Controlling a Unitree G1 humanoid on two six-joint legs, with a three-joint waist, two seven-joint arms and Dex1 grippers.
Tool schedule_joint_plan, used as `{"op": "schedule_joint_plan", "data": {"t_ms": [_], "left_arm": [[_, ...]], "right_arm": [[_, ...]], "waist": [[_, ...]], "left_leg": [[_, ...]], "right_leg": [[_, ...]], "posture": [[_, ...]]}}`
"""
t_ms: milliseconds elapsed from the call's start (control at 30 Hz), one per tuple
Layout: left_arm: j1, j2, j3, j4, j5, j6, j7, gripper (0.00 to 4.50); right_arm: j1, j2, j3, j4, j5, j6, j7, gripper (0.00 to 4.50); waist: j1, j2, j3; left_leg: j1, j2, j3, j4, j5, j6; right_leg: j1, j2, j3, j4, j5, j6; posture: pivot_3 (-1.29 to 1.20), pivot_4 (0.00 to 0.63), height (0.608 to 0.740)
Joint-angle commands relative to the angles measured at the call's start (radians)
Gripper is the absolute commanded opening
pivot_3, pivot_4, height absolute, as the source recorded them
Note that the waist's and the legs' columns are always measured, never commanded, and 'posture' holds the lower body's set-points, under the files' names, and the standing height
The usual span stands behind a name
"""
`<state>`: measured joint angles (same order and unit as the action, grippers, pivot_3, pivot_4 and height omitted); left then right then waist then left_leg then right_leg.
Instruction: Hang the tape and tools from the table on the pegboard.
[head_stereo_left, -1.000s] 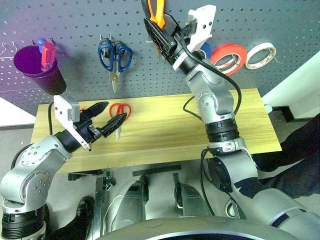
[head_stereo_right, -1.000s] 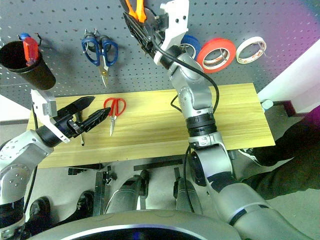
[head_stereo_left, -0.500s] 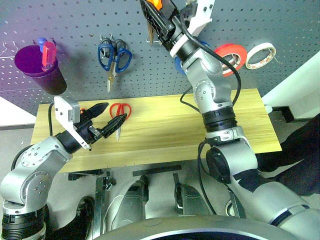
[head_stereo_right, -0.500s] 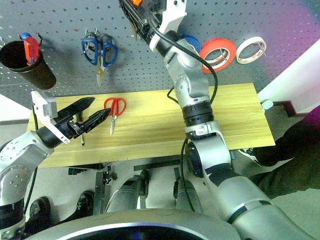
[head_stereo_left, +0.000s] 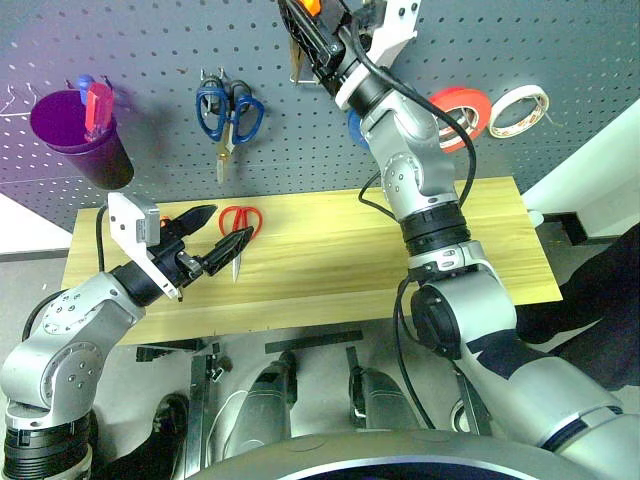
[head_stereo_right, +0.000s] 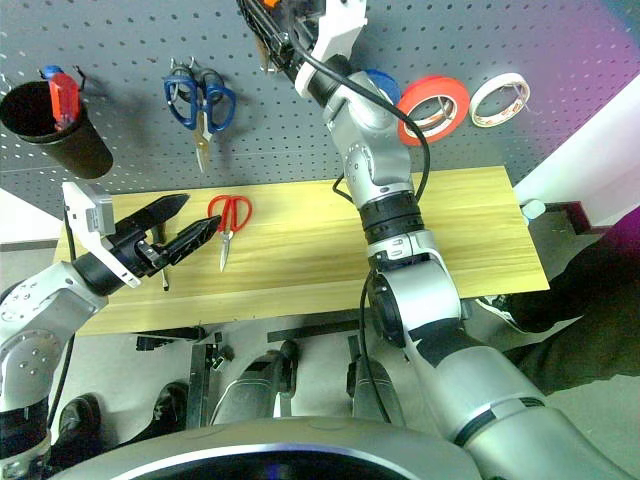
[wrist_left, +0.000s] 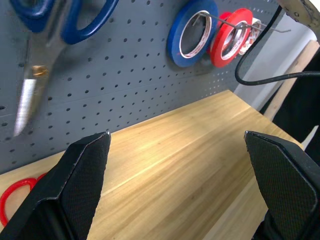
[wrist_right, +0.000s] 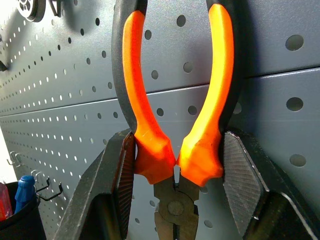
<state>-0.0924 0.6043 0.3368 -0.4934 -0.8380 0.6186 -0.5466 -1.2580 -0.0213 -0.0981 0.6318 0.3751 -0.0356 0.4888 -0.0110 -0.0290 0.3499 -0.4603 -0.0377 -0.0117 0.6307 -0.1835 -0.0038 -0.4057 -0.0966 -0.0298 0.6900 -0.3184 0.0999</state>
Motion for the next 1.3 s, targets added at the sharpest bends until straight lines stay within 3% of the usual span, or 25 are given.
{"op": "schedule_joint_plan", "data": {"t_ms": [33,667,1300], "left_arm": [[0.002,0.000,0.014,-0.039,-0.005,-0.021,0.000,4.50],[0.005,0.000,0.014,-0.041,-0.007,-0.021,-0.001,4.50],[0.010,0.007,0.020,-0.049,-0.013,-0.016,0.001,4.50]], "right_arm": [[-0.068,-0.029,-0.053,-0.027,0.023,-0.007,-0.015,2.17],[0.043,-0.039,-0.015,-0.258,0.075,0.166,0.048,2.17],[-0.002,-0.017,-0.054,-0.090,-0.001,0.030,-0.062,2.17]], "waist": [[0.000,0.000,0.000],[0.000,0.000,0.000],[-0.002,0.000,0.000]], "left_leg": [[0.000,0.000,0.000,0.000,0.000,0.000],[-0.001,0.000,0.000,-0.002,0.000,0.000],[0.000,0.000,0.001,-0.002,0.000,0.000]], "right_leg": [[0.000,0.000,0.000,0.000,0.000,0.000],[-0.002,-0.001,0.000,-0.002,0.000,0.000],[-0.001,0.000,0.000,-0.001,0.000,0.000]], "posture": [[0.09,0.265,0.740],[0.08,0.267,0.740],[0.10,0.267,0.740]]}}
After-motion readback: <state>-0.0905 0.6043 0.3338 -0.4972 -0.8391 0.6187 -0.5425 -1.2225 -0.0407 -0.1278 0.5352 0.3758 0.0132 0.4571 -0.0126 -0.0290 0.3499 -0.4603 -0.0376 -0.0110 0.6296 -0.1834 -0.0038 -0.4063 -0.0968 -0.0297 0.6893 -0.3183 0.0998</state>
